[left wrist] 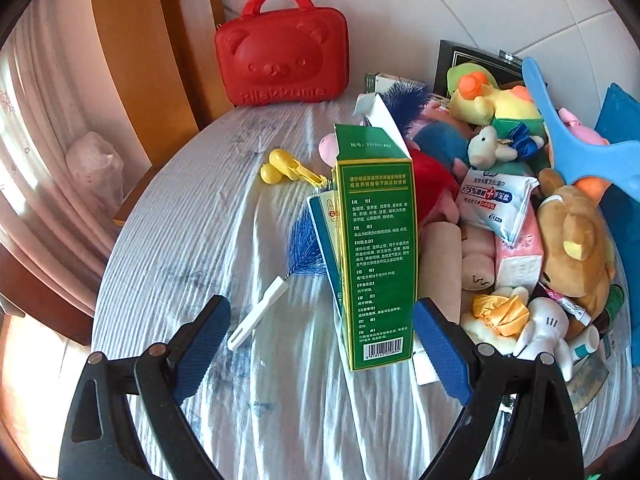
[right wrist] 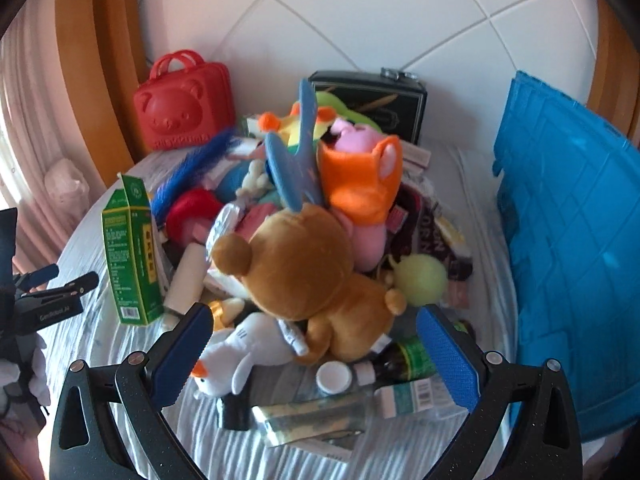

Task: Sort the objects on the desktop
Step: 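Grasp the green medicine box with left tool while right reaches the white plush duck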

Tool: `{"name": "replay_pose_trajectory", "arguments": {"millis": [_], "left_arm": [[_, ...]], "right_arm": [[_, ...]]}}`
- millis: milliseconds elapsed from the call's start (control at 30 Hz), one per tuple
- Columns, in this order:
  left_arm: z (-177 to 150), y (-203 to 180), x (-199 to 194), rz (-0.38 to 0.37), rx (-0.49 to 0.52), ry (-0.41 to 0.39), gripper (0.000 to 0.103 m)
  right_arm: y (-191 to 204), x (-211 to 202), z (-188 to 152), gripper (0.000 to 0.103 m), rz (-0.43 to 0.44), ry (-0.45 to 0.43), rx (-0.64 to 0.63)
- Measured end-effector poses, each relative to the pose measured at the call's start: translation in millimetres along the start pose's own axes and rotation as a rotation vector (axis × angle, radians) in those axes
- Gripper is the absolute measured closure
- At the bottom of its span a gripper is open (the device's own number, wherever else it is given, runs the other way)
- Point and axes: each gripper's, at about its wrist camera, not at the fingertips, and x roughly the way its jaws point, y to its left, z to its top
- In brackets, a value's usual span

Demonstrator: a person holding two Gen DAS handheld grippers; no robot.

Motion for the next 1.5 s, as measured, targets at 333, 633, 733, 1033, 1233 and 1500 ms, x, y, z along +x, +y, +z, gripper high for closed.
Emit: {"name": "replay_pose_trajectory", "arguments": {"millis": [333, 633, 733, 1033, 1233, 1500], "left_arm": [[1.3, -26.2, 64.0, -0.040, 0.086, 0.087, 0.010], [-18.9, -25.9, 71.1, -0.116, 0.127, 0.140, 0.050], [-20.7, -27.2, 64.2, -0.133, 0.141, 0.130, 0.050], [-28.8, -40.4, 55.0, -0.171, 0.186, 0.129, 0.050], [-36.8, -52.6, 47.5, -0.171, 0.226, 0.126, 0.050], [-36.4, -58.6, 25.8, -0.183, 0.238, 0.081, 0.051]], "right_arm": [[12.9, 54.5, -22.0, 0.000, -0.017, 0.175, 0.084], [29.4, 89.2, -37.8, 0.000, 0.053, 0.300, 0.153], [35.6, 91.1, -38.0, 0.006, 0.067, 0.298, 0.157], [44.1, 105.1, -43.0, 0.026, 0.108, 0.328, 0.182], [41.7, 120.8, -46.6, 0.031, 0.115, 0.331, 0.213], [38.7, 107.9, -45.6, 0.066, 0.118, 0.297, 0.190]]}}
